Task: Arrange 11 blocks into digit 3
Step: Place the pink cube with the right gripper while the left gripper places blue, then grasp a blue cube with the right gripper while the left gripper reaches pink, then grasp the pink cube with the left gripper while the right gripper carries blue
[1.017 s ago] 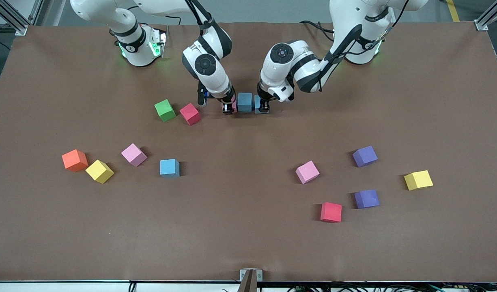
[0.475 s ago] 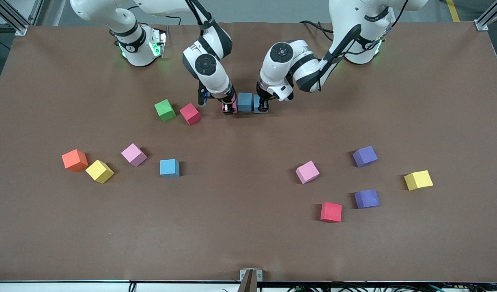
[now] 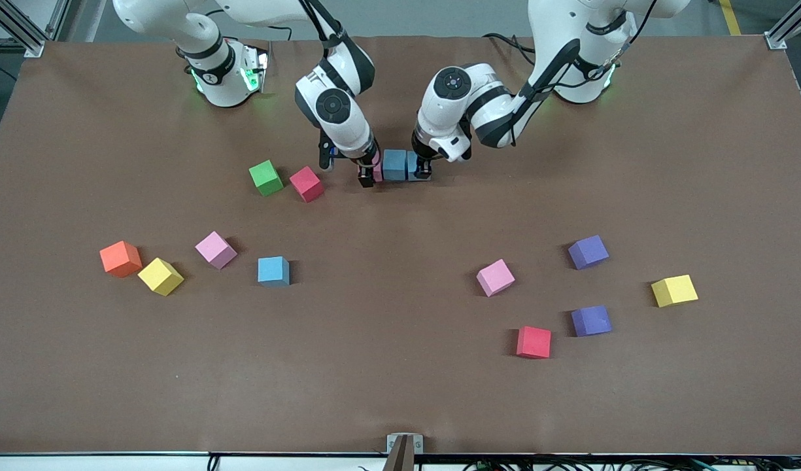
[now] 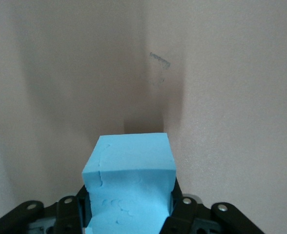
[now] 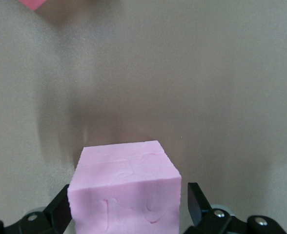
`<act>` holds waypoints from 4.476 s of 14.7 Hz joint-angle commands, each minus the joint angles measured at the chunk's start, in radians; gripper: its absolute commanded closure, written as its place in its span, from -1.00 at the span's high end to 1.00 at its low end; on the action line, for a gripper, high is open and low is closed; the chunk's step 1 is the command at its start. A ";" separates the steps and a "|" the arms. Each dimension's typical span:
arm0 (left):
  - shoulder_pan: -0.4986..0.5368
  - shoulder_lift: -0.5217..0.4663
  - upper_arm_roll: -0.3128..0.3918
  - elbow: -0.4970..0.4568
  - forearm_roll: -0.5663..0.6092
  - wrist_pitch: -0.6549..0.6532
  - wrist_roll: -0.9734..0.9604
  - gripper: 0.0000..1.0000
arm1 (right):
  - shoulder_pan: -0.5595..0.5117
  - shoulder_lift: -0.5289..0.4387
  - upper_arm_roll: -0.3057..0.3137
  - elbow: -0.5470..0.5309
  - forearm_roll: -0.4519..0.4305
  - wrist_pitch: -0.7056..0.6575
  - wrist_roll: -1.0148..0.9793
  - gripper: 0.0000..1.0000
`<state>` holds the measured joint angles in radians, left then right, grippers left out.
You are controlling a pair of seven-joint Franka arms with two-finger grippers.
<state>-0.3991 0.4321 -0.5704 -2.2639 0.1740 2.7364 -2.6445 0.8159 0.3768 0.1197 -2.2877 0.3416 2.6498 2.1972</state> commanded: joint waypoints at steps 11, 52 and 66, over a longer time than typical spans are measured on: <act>-0.012 0.014 0.001 -0.003 0.007 0.037 -0.019 -0.39 | 0.003 -0.120 -0.081 0.088 -0.012 -0.224 0.007 1.00; 0.232 -0.106 -0.016 0.335 0.027 -0.415 0.377 1.00 | -0.486 0.111 -0.153 0.375 -0.339 -0.177 -1.921 1.00; 0.304 0.210 0.158 0.762 0.085 -0.644 1.154 1.00 | -0.463 0.151 -0.144 0.375 -0.332 -0.182 -1.935 1.00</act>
<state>-0.0954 0.6141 -0.4179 -1.5389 0.2548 2.1209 -1.6013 0.3491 0.5109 -0.0262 -1.9261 0.0045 2.4744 0.2798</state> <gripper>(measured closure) 0.000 0.000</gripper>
